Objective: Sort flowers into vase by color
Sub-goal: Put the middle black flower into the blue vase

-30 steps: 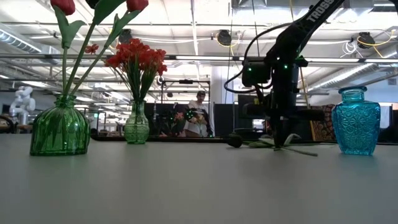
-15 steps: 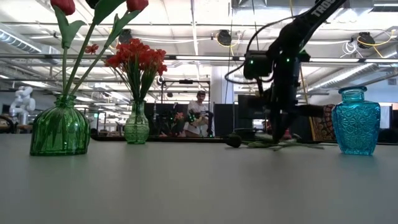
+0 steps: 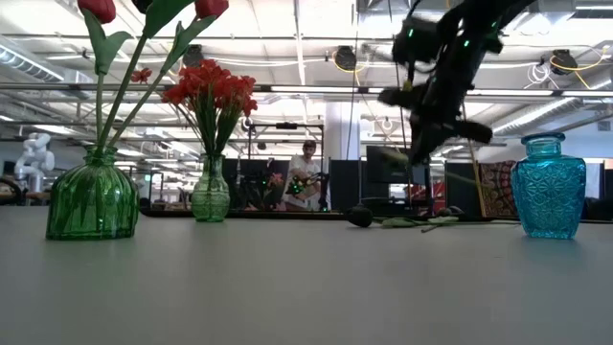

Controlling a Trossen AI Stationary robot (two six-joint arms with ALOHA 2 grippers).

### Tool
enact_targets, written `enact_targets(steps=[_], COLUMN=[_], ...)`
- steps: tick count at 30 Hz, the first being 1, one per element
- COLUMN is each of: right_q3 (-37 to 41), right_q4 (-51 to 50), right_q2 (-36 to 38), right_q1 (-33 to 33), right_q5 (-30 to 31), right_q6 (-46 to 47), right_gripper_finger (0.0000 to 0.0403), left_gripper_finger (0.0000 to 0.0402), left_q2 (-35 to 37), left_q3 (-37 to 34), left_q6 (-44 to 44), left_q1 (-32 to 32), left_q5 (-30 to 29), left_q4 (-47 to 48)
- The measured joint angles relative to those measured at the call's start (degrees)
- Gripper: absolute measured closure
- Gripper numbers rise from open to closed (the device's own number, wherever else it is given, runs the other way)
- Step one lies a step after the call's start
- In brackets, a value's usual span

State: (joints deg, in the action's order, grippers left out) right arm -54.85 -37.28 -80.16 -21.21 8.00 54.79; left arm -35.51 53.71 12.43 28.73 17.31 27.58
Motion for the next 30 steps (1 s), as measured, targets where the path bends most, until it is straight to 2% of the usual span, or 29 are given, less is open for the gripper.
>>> enact_targets(steps=[15, 24, 30], right_q3=[0.00, 0.00, 0.00], right_q4=[2.82, 0.49, -1.17], right_q2=[17.75, 27.31, 32.18], right_q1=[11.42, 18.34, 23.12], right_q5=[16.42, 27.92, 32.83], right_q6=[-8.75, -13.53, -17.22], right_gripper_finger=[0.0402, 0.0402, 0.0402], left_gripper_finger=[0.0238, 0.0238, 0.0238], left_q2=[0.00, 0.00, 0.00], left_q3=[0.00, 0.00, 0.00], left_q6=[0.00, 0.00, 0.00], left_q1=[0.01, 0.02, 0.02], left_q5=[0.00, -0.01, 0.00], left_q4=[0.01, 0.00, 0.00])
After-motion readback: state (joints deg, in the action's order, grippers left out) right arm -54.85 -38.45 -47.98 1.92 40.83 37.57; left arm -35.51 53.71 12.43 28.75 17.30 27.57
